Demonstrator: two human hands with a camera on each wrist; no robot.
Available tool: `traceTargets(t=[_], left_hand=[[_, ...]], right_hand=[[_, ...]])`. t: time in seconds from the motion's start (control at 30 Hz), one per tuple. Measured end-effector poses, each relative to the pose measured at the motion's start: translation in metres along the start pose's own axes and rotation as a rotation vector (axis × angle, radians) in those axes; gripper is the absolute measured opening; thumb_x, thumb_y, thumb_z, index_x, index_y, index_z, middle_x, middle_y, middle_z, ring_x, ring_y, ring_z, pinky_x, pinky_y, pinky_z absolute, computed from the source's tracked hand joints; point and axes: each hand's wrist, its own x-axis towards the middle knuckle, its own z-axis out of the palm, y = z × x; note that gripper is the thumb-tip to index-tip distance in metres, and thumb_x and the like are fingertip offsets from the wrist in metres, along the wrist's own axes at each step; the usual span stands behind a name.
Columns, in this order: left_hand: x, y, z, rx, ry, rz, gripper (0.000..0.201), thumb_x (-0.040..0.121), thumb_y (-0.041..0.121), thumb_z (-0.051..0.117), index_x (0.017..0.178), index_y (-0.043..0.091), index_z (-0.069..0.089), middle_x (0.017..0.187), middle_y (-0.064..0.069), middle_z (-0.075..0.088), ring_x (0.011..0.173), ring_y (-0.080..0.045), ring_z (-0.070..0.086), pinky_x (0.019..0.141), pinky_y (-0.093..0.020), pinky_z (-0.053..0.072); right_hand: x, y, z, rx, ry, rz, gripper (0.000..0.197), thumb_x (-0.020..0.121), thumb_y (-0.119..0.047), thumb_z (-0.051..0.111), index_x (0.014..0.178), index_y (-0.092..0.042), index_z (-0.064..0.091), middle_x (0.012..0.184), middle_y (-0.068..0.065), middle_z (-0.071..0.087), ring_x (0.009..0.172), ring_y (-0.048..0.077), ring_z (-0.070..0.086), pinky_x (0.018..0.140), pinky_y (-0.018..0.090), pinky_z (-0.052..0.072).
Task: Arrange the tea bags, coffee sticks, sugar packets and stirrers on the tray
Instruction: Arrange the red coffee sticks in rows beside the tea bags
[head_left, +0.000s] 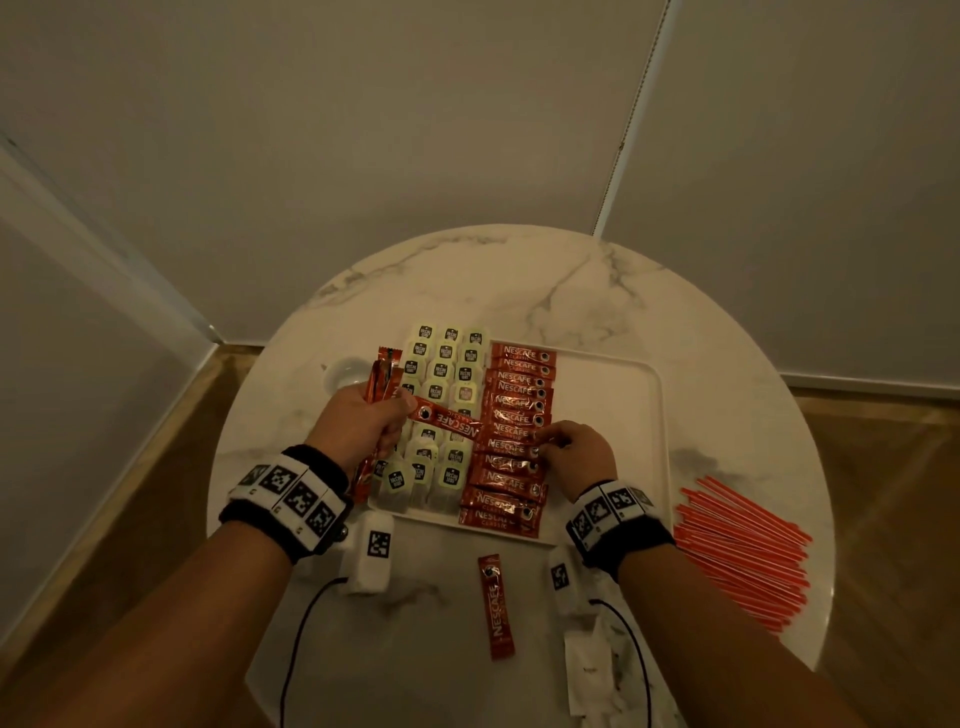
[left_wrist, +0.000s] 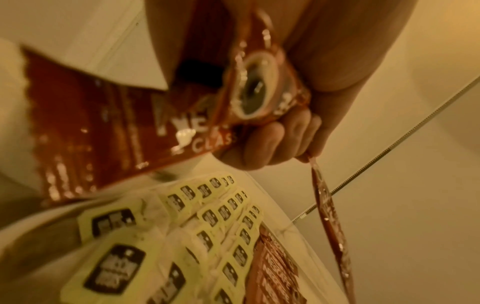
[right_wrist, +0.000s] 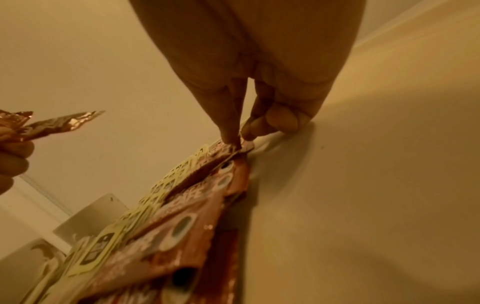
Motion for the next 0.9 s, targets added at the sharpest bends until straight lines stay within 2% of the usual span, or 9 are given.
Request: traceTargets(t=[0.1,0.17,0.27,0.33,0.47,0.57,0.7,0.8,0.9], left_hand=[[0.0,0.002,0.01,-0.072,-0.005,-0.02,0.01,0.09,0.011,0.06,0.08,0.01,0.059,0.056,-0.002,0.047,0.044,-0.014,0.038,0.042,-0.023,0.035],[-0.002,0.005,0.019,-0.168,-0.029,-0.035,0.009,0.091,0.011,0.06,0.082,0.01,0.06,0.057,-0.002,0.052,0.042,-0.012,0.039,0.042,-0.022,0.035],[-0.004,0.006,0.035,-0.322,-0.083,-0.067,0.011,0.093,0.011,0.057,0.083,0.01,0.061,0.062,-0.003,0.058,0.042,-0.01,0.041,0.041,-0.02,0.036],[-0.007,0.005,0.049,-0.344,-0.111,-0.073,0.012,0.094,0.012,0.055,0.084,0.009,0.061,0.065,-0.004,0.061,0.043,-0.01,0.041,0.04,-0.02,0.037],[-0.014,-0.004,0.074,-0.254,-0.159,-0.105,0.015,0.093,0.016,0.057,0.086,0.004,0.062,0.06,-0.002,0.062,0.04,-0.011,0.042,0.041,-0.022,0.039],[-0.02,-0.006,0.083,-0.186,-0.168,-0.106,0.014,0.09,0.021,0.062,0.084,0.008,0.062,0.057,0.001,0.061,0.039,-0.01,0.045,0.043,-0.022,0.041],[-0.019,0.002,0.079,-0.163,-0.043,-0.007,0.009,0.086,0.023,0.067,0.087,0.014,0.065,0.053,0.007,0.06,0.043,-0.006,0.053,0.044,-0.018,0.044],[-0.011,0.007,0.075,-0.138,-0.018,0.061,0.018,0.082,0.023,0.072,0.099,0.018,0.068,0.051,0.008,0.056,0.045,-0.007,0.049,0.047,-0.022,0.043],[-0.007,0.01,0.075,-0.112,-0.029,0.09,0.008,0.082,0.018,0.072,0.09,0.016,0.069,0.05,0.007,0.056,0.044,-0.008,0.048,0.048,-0.023,0.042]], right_hand=[[-0.005,-0.004,-0.008,-0.005,0.08,-0.031,0.014,0.087,-0.021,0.064,0.099,-0.018,0.07,0.102,0.002,0.059,0.087,0.014,0.055,0.07,0.022,0.04],[-0.013,-0.012,-0.014,0.172,0.107,-0.03,0.013,0.087,-0.02,0.062,0.098,-0.017,0.068,0.1,0.002,0.062,0.087,0.014,0.057,0.071,0.023,0.041],[-0.04,-0.04,-0.02,0.693,-0.162,0.056,0.017,0.087,-0.011,0.06,0.104,-0.01,0.065,0.091,0.004,0.068,0.08,0.018,0.063,0.063,0.027,0.048],[-0.056,-0.055,-0.019,0.908,-0.309,0.074,0.027,0.084,-0.016,0.067,0.11,-0.009,0.063,0.097,0.009,0.072,0.082,0.024,0.069,0.067,0.034,0.054],[-0.064,-0.071,-0.013,1.065,-0.219,0.052,0.024,0.089,-0.017,0.063,0.109,-0.003,0.063,0.1,0.017,0.071,0.083,0.032,0.069,0.074,0.047,0.058],[-0.056,-0.072,-0.019,0.973,-0.166,-0.003,0.017,0.094,-0.016,0.057,0.103,-0.004,0.064,0.094,0.012,0.073,0.081,0.027,0.07,0.07,0.039,0.059],[-0.044,-0.067,-0.032,0.451,-0.329,-0.128,0.015,0.095,-0.02,0.055,0.105,-0.011,0.063,0.097,0.009,0.071,0.085,0.023,0.069,0.076,0.036,0.058],[-0.043,-0.07,-0.039,0.136,-0.424,-0.225,0.014,0.096,-0.02,0.053,0.103,-0.01,0.062,0.086,0.005,0.067,0.07,0.015,0.065,0.062,0.024,0.053],[-0.043,-0.071,-0.039,-0.036,-0.448,-0.31,0.014,0.097,-0.02,0.052,0.099,-0.014,0.065,0.084,0.002,0.066,0.068,0.015,0.062,0.063,0.028,0.053]])
